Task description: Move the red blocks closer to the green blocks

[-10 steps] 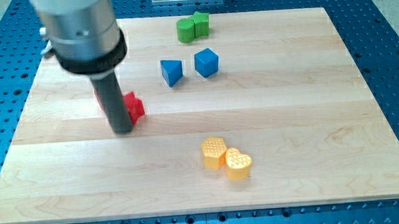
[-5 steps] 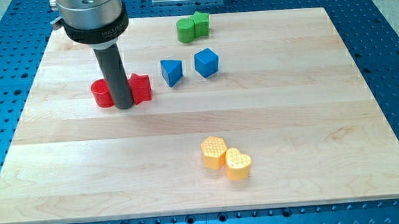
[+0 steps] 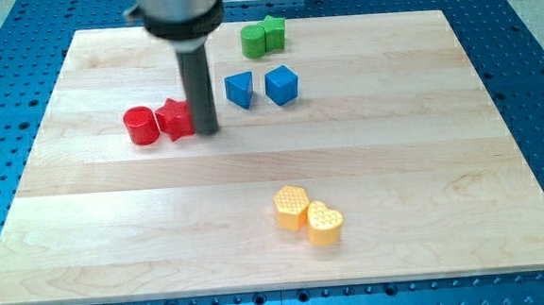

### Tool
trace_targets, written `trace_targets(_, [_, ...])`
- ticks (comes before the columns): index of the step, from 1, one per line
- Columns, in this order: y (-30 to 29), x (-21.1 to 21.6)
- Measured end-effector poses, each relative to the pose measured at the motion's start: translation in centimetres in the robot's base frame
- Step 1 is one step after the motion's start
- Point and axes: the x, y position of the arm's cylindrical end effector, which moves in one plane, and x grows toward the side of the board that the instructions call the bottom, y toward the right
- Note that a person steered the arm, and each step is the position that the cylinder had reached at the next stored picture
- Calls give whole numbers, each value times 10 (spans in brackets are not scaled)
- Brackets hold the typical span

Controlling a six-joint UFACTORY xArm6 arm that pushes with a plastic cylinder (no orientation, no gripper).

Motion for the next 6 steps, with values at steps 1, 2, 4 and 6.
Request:
trace_targets(1, [-8, 20])
trace_targets(2, [-10, -36])
trace_targets(4, [-13, -17])
trace_targets(6, [-42, -79])
